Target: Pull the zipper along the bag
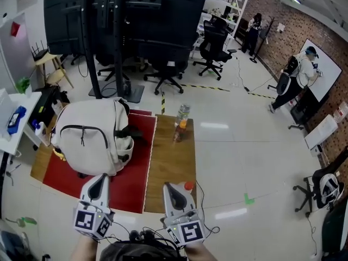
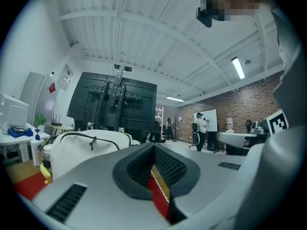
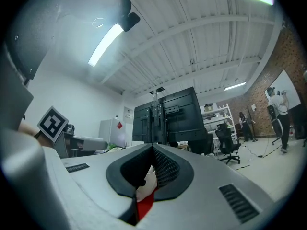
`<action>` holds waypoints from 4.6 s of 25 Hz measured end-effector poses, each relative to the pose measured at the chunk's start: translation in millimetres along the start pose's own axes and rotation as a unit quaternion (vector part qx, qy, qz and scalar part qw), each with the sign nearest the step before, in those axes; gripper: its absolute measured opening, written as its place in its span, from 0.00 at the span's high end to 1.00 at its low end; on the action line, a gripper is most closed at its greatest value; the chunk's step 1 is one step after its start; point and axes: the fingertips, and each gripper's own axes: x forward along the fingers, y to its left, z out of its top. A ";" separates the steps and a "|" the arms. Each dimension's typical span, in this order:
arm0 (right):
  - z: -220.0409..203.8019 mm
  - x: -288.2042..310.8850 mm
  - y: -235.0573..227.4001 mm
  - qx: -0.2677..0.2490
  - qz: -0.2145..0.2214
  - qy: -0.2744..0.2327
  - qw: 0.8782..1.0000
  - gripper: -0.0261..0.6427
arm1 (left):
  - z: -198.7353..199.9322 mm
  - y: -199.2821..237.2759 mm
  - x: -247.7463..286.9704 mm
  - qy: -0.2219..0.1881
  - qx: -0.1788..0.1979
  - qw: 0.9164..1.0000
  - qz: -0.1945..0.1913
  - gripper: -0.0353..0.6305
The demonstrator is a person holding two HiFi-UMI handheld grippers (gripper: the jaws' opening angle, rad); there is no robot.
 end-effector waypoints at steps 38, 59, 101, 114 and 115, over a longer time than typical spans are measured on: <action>-51.2 237.6 165.1 -0.022 -0.052 0.009 0.998 0.97 | -6.8 267.1 29.2 0.014 0.030 0.997 -0.075 0.89; -71.4 270.7 181.0 -0.019 -0.106 0.024 0.994 0.97 | -29.0 281.1 67.9 0.033 0.040 0.989 -0.140 0.89; -91.4 292.5 132.9 0.018 -0.057 0.046 0.997 0.97 | -2.3 260.4 119.0 -0.015 0.092 0.992 -0.090 0.88; -150.6 328.3 150.3 0.034 -0.015 0.191 0.981 0.75 | 4.4 272.3 111.7 -0.012 0.065 0.994 -0.092 0.88; -151.2 332.1 149.4 0.030 -0.017 0.195 0.980 0.75 | 5.0 272.7 111.6 -0.013 0.064 0.994 -0.093 0.88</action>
